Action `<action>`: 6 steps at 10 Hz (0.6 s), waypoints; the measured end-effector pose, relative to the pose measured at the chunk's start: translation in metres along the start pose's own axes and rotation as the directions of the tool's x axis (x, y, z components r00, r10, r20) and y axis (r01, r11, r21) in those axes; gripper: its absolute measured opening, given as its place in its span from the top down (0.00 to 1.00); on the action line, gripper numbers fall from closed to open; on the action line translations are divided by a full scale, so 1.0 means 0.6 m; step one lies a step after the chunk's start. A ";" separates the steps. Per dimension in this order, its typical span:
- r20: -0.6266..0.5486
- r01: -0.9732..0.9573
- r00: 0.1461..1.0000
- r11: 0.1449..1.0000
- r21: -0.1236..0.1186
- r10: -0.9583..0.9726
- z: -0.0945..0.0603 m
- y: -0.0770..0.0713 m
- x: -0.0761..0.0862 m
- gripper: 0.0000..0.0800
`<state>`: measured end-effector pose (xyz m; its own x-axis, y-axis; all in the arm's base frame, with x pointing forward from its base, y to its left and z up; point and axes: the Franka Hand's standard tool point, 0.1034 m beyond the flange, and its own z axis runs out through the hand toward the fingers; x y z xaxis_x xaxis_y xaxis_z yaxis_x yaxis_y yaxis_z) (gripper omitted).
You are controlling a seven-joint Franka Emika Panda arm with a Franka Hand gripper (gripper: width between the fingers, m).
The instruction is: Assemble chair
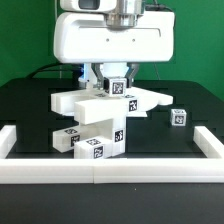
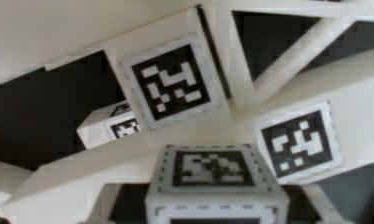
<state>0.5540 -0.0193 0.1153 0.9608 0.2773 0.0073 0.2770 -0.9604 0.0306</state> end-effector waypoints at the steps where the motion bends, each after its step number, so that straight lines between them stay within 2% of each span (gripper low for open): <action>1: 0.000 -0.073 0.997 0.997 0.001 0.073 0.000 0.000 0.000 0.64; 4: 0.000 -0.294 0.956 0.956 0.001 0.294 0.000 -0.001 0.000 0.64; 6: 0.001 -0.445 0.896 0.896 0.002 0.445 0.001 -0.001 0.000 0.64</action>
Offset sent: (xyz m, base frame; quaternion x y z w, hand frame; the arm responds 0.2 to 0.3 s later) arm 0.0000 0.0000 0.0000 0.0000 0.0000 0.1296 0.9916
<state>0.5539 -0.0186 0.1149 0.9837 -0.1787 0.0196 -0.1791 -0.9836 0.0218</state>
